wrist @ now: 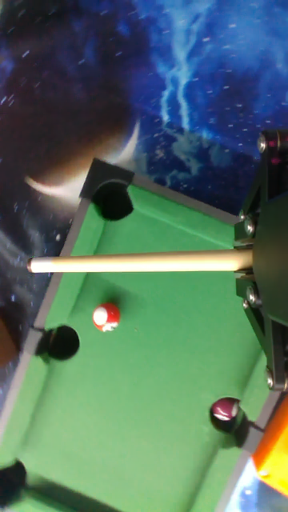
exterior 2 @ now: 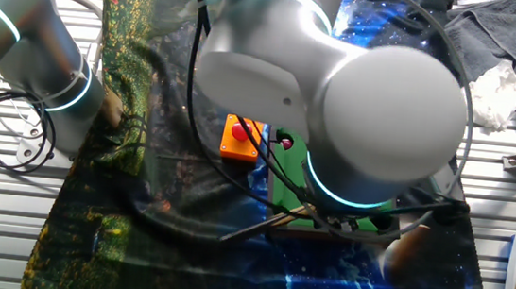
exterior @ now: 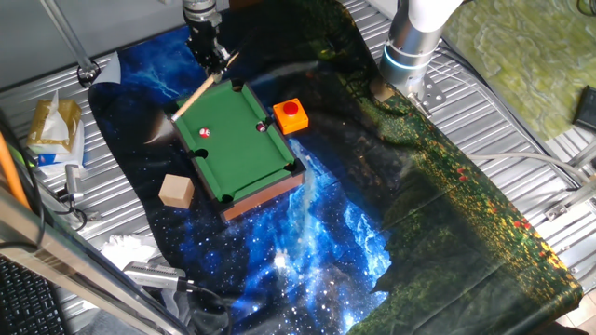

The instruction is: Hit the pool ball

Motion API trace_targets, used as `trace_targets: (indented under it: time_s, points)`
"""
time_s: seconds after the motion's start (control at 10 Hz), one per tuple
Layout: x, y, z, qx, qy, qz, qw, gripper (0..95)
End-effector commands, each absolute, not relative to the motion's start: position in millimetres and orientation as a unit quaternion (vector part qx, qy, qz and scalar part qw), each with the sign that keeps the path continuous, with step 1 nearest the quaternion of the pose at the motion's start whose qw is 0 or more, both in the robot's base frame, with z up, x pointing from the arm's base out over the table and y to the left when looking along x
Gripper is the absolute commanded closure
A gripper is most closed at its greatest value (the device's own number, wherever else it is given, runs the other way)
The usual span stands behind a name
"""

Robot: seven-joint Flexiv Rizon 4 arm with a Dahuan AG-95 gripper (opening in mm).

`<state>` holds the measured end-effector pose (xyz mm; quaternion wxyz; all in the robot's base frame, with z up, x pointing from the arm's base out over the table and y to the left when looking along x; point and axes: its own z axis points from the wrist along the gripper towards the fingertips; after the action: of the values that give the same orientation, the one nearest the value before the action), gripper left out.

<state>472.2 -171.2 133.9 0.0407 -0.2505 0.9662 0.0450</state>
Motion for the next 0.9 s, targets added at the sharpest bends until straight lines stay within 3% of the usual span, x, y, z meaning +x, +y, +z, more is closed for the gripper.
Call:
trace_targets:
  time_s: [0.1,0.6,0.9]
  points:
    - [471,-171,134,-0.269,0.961,0.046,0.041,95.0]
    - [472,-168,135,-0.245,0.967,0.056,0.047,95.0]
    - [479,-120,138,-0.181,0.978,0.077,0.063,95.0]
